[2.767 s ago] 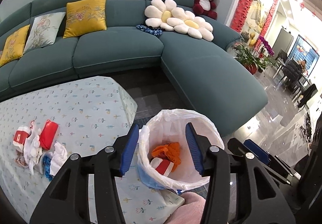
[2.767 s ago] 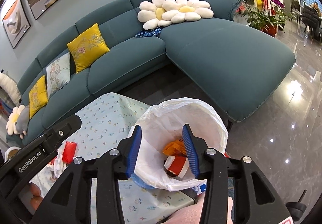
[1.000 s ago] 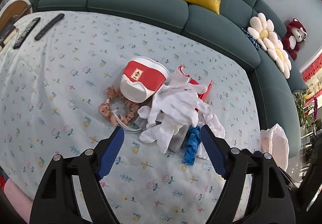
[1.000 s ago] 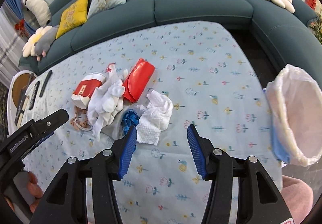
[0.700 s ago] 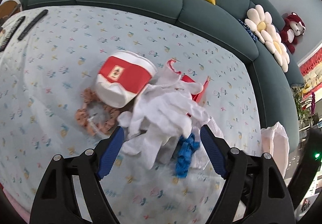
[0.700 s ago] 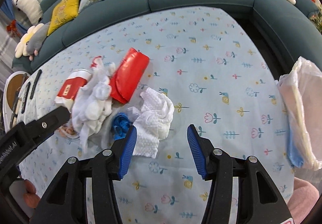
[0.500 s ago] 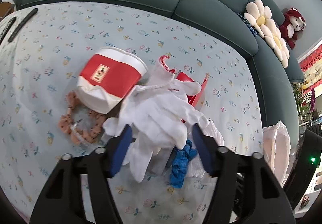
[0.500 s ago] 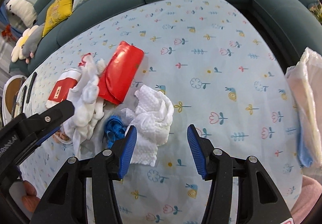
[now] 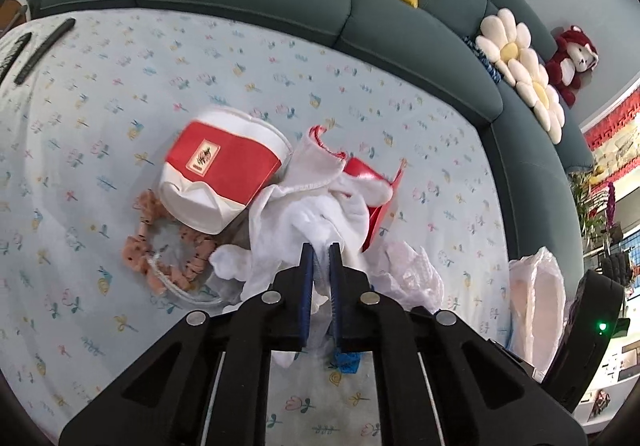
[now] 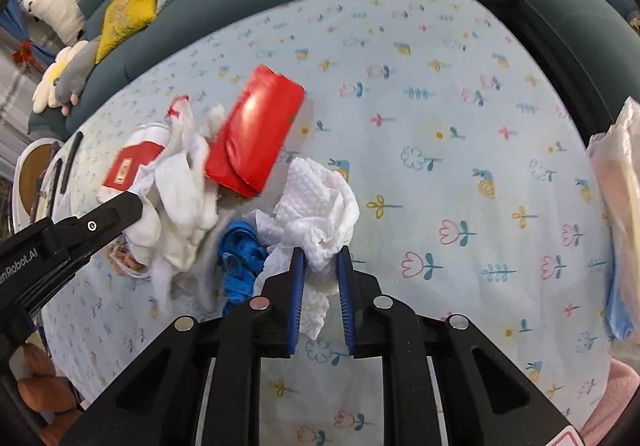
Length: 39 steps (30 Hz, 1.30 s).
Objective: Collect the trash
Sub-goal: 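Grasp the white gloves with the left tool while the right tool grasps the white tissue, then carry gloves and tissue over the wastebasket and open both tools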
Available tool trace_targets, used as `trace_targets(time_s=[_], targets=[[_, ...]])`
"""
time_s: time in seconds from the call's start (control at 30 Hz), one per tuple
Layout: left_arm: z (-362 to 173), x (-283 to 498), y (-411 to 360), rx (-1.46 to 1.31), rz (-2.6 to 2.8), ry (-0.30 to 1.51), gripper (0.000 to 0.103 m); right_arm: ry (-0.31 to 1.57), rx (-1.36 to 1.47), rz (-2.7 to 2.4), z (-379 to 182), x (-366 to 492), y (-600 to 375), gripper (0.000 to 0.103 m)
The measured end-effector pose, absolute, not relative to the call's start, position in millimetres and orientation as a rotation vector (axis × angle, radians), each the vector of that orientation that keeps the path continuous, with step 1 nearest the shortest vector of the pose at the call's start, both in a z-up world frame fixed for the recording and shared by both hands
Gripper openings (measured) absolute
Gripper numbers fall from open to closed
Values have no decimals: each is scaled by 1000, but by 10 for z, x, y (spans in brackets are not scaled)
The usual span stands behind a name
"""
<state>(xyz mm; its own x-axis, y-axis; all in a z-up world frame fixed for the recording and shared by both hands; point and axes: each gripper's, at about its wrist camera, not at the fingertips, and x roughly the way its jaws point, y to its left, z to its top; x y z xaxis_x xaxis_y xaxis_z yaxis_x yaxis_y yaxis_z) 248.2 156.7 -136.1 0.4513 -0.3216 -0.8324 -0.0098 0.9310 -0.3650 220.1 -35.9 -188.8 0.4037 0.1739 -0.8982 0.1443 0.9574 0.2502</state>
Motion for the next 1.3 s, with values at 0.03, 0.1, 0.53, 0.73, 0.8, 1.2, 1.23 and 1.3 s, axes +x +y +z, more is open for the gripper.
trace_targets(time_s=[0.03,0.1,0.53,0.73,0.8,1.2,1.23,1.3], targets=[[-1324,2469,1578,-344,-197,1084,8,1148,309,24,-1831,2187,-367,14],[-1186,2417,1598,-352,-198,1057,8,1117,307,28,-1702,2134,-393,14],[-21,2072,1217,-302,-293,862,8,895,326,20,-613,1742,-826,14],[483,1805,781,-261,-384,782,8,789,327,-8,-110,1413,-1180,14],[628,1712,595,-239,-416,759,8,749,344,-20,40,1274,-1351,14],[1053,1207,-466,-123,-584,691,8,626,426,-137,346,649,-2249,14],[1057,1184,-531,-115,-593,690,8,620,431,-148,352,598,-2323,14],[1062,1108,-727,-95,-620,692,8,610,440,-170,352,505,-2464,14]])
